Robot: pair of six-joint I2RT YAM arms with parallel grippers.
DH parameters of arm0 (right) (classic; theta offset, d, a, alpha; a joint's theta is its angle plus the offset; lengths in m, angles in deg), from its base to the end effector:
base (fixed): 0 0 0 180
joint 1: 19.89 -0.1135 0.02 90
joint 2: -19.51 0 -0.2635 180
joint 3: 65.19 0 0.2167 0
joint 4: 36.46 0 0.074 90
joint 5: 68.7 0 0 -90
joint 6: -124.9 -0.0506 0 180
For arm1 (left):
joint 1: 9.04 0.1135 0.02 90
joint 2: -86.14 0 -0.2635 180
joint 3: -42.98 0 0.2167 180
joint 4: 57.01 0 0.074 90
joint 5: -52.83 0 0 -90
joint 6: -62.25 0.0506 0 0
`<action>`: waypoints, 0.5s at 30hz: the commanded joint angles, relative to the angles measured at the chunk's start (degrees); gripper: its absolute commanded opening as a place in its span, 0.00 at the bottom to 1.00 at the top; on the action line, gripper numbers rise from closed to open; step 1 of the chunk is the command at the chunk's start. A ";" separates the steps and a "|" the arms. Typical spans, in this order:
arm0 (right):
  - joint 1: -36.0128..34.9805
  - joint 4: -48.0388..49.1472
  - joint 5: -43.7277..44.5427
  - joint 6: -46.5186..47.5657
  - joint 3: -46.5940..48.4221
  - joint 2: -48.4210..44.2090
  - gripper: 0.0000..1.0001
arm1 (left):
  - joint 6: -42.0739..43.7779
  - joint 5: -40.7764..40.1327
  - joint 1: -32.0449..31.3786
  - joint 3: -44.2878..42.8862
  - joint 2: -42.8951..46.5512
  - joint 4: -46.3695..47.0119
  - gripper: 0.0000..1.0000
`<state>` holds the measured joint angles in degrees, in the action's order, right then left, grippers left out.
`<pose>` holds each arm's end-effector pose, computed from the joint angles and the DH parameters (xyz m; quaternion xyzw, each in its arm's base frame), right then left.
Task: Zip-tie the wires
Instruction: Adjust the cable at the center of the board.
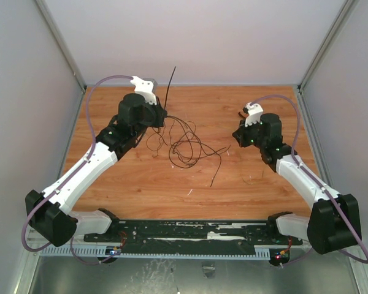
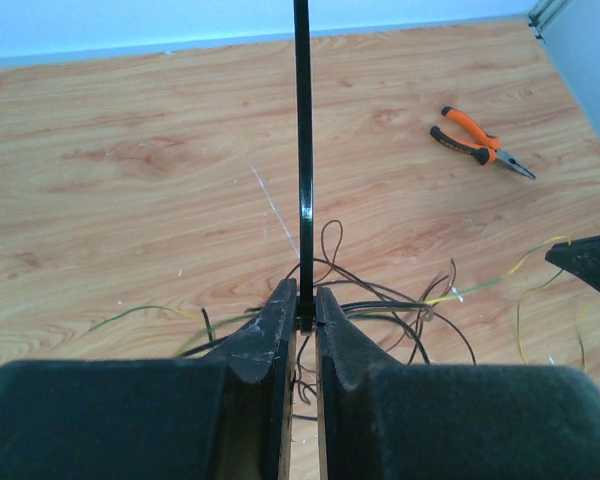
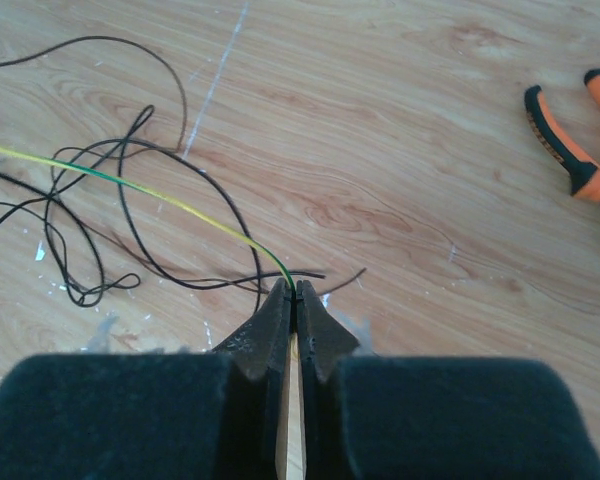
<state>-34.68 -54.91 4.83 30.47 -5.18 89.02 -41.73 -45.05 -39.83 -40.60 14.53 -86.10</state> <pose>0.2378 0.0776 0.2671 -0.1501 0.8380 0.2062 0.4824 0.2333 -0.1310 0.3719 0.0769 0.7999 -0.1746 0.5690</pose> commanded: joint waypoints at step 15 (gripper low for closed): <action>3.41 -1.74 1.07 -2.20 0.45 -1.38 0.00 | 0.52 -0.73 1.42 -1.49 1.39 0.71 0.00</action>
<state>-31.88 -56.66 7.08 28.75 -5.18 88.87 -41.71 -45.29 -39.11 -40.60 14.53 -86.17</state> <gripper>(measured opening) 0.008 0.133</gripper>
